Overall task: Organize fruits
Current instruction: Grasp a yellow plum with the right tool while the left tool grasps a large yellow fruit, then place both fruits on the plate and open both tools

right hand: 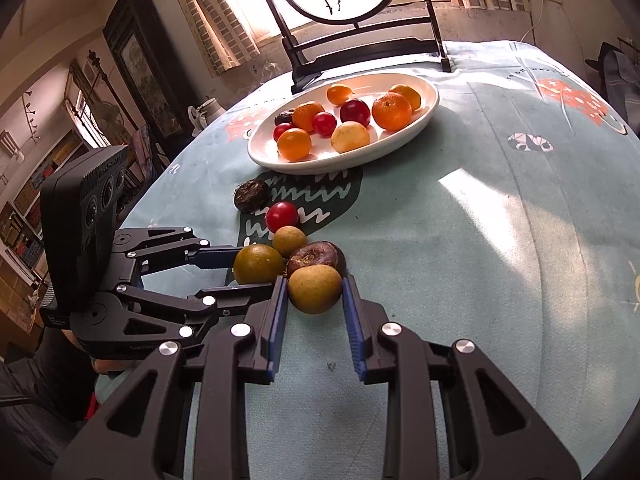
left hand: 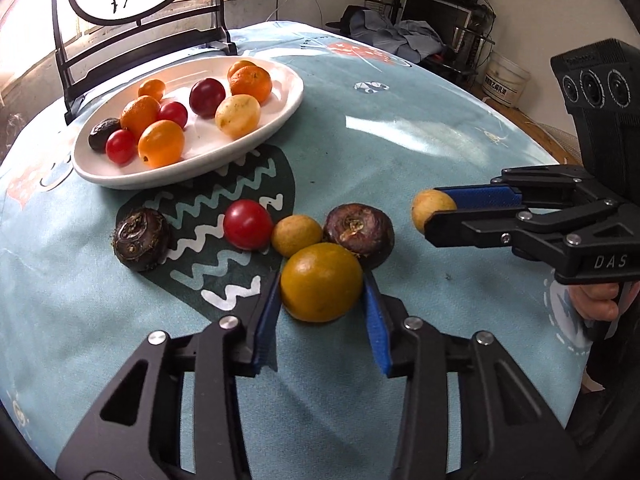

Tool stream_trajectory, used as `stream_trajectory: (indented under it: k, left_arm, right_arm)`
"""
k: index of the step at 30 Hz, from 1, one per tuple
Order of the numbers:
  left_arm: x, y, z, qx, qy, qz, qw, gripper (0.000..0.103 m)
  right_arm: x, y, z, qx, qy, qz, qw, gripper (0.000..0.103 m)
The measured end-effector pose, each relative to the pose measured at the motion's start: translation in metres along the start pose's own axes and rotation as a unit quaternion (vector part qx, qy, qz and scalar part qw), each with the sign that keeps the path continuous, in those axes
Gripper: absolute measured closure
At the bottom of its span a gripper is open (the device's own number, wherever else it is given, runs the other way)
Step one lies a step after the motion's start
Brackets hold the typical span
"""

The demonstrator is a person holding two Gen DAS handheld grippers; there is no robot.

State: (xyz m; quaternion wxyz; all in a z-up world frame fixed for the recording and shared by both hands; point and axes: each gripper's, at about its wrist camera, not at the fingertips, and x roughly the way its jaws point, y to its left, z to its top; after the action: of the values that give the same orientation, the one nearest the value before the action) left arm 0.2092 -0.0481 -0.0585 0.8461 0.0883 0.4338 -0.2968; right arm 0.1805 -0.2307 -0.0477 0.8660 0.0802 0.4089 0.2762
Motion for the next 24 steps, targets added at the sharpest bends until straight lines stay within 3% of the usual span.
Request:
stream_trajectory:
  k: [5, 9, 14, 19, 24]
  left_arm:
    - [-0.008, 0.002, 0.000, -0.008, -0.012, 0.001, 0.9999, 0.063]
    - [-0.030, 0.016, 0.008, -0.039, -0.051, -0.021, 0.9977, 0.063]
    - [-0.042, 0.045, 0.036, -0.088, -0.087, 0.018, 0.9922, 0.063]
    - [-0.035, 0.080, 0.076, -0.124, -0.118, 0.080, 0.9819, 0.063]
    - [-0.012, 0.111, 0.105, -0.150, -0.114, 0.092, 0.9778, 0.063]
  right_arm:
    - [0.001, 0.000, 0.000, -0.001, -0.001, 0.001, 1.000, 0.075]
    - [0.001, 0.005, 0.009, -0.015, -0.011, -0.006, 1.000, 0.075]
    - [-0.003, 0.011, 0.049, -0.027, -0.066, -0.004, 0.997, 0.075]
    - [0.019, 0.000, 0.100, -0.026, -0.139, -0.056, 0.988, 0.075]
    - [0.066, -0.014, 0.132, -0.028, -0.121, -0.076, 0.989, 0.075]
